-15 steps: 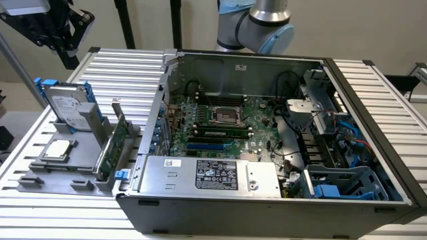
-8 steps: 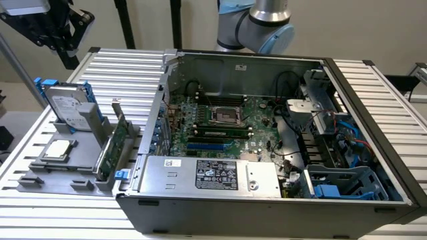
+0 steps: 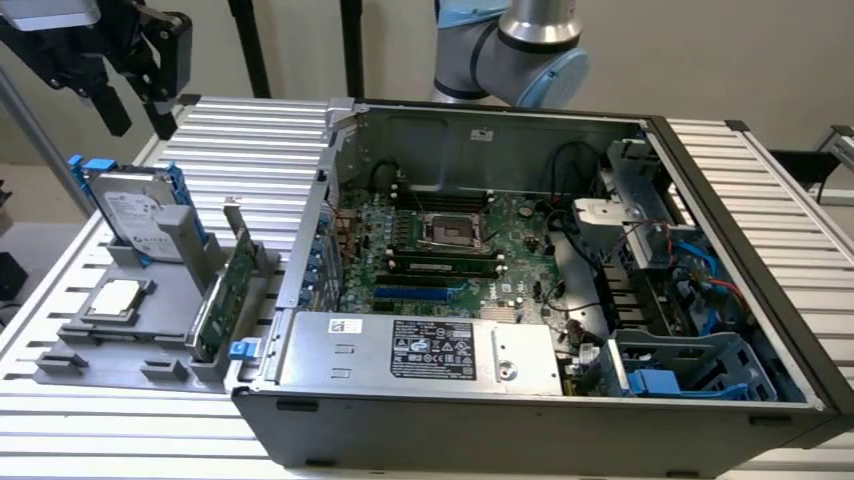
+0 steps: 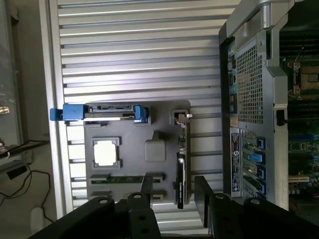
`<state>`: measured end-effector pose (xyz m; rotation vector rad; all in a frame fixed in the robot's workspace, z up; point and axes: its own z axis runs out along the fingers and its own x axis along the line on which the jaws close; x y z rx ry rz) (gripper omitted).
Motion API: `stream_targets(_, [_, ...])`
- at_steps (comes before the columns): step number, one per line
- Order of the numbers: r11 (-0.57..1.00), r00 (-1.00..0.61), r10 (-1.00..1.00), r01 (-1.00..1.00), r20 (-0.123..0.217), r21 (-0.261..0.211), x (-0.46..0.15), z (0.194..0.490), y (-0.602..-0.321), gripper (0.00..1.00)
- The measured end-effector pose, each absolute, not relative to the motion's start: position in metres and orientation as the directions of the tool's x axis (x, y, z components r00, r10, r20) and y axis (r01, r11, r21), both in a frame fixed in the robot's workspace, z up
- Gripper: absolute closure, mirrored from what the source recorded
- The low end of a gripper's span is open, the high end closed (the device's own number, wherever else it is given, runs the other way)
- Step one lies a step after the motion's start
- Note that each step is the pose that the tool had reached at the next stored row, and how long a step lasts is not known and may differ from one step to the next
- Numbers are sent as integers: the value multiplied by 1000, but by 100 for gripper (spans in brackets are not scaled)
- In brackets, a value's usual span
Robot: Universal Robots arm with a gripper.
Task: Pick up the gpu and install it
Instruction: 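Pick up the gpu and move the gpu toward the slot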
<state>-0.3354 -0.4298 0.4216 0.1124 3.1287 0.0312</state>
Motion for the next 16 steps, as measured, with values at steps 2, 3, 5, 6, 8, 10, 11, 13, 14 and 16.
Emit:
stream_targets(2, [997,-997,72,72,-10,20,-335,421,-430,52])
stream_targets(3, [997,-997,72,72,-10,20,-335,421,-430,52])
stream_targets(5, [997,-997,72,72,-10,20,-335,417,-431,52])
stream_targets(6, [997,-997,72,72,-10,20,-335,415,-431,52])
stream_targets(8, [997,-997,72,72,-10,20,-335,412,-433,52])
stream_targets(10, [997,-997,72,72,-10,20,-335,408,-435,52])
stream_targets(11, [997,-997,72,72,-10,20,-335,406,-436,52])
stream_targets(13, [997,-997,72,72,-10,20,-335,403,-439,52])
stream_targets(14, [997,-997,72,72,-10,20,-335,401,-440,52])
stream_targets(16, [997,-997,72,72,-10,20,-335,397,-444,52])
